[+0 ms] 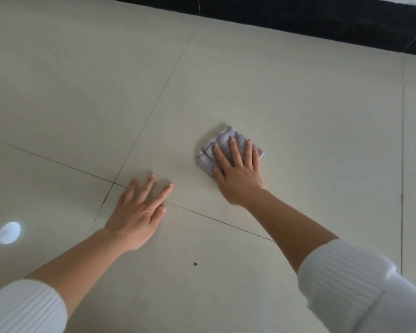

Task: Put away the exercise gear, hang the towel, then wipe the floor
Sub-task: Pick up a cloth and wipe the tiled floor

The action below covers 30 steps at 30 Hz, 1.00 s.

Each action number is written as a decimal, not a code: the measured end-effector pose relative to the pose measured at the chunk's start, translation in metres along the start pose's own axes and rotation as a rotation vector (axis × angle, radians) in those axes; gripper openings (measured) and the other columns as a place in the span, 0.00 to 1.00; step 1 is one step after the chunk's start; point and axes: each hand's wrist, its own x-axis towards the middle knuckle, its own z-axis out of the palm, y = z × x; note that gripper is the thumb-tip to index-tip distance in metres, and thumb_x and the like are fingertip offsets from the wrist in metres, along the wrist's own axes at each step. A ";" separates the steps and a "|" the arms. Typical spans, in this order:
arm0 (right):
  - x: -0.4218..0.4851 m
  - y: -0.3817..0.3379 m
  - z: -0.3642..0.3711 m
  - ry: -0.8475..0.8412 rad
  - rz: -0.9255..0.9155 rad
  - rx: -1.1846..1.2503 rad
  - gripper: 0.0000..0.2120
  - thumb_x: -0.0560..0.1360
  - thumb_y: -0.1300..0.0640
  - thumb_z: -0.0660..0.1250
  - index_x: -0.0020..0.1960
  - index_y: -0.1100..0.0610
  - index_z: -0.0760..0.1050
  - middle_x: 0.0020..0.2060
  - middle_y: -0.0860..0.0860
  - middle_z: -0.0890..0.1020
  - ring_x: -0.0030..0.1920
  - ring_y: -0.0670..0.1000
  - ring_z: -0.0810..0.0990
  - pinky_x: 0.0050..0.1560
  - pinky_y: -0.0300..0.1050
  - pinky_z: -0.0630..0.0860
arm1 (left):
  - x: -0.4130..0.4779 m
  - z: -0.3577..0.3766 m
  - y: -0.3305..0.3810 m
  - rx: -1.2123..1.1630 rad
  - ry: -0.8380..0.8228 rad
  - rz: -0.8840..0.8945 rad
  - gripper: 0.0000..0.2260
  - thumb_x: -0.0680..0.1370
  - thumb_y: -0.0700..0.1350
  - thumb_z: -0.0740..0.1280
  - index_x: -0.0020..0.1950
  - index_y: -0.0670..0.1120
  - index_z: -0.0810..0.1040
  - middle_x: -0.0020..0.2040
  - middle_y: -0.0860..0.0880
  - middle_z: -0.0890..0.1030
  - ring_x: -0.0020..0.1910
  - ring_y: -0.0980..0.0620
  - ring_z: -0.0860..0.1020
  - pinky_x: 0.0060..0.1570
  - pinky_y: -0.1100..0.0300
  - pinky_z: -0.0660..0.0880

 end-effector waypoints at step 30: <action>0.112 -0.109 -0.011 -0.079 -0.204 -0.069 0.27 0.81 0.40 0.42 0.77 0.40 0.37 0.76 0.51 0.33 0.72 0.63 0.28 0.69 0.58 0.27 | 0.048 -0.003 -0.082 -0.333 0.121 -0.338 0.44 0.63 0.73 0.35 0.75 0.54 0.33 0.75 0.45 0.31 0.74 0.48 0.30 0.72 0.50 0.36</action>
